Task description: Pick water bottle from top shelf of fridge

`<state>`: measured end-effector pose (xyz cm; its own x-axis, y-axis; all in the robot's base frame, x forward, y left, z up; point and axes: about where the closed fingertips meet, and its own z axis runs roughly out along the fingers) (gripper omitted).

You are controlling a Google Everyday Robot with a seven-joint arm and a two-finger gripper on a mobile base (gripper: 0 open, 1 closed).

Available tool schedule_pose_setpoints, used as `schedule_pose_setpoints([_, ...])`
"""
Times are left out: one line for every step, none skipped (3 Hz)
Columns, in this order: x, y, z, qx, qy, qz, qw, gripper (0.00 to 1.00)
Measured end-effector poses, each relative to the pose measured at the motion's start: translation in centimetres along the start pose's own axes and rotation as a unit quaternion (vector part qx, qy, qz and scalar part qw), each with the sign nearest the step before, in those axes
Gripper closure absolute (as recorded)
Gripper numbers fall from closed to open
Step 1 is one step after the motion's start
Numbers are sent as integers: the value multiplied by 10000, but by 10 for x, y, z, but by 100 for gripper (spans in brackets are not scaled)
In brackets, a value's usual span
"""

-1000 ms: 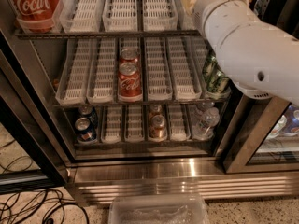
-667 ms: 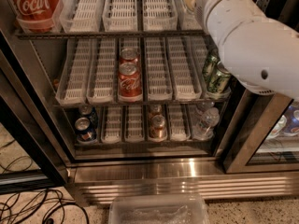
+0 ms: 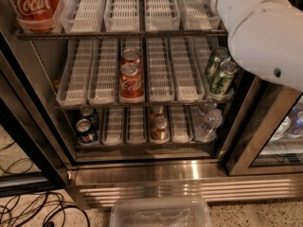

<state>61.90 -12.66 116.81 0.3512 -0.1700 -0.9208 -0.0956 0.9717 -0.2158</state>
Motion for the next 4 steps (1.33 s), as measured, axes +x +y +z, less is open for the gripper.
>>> schedule_pose_setpoints([-11,2,-21,-205,169,210,9994,100])
schedule_pose_setpoints([-12,-3,-37,-292,375,286,9985,100])
schedule_pose_setpoints([-11,-2,-37,-292,376,287,9985,100])
schedule_pose_setpoints([-3,9,-41,-556,669,371,9955,100])
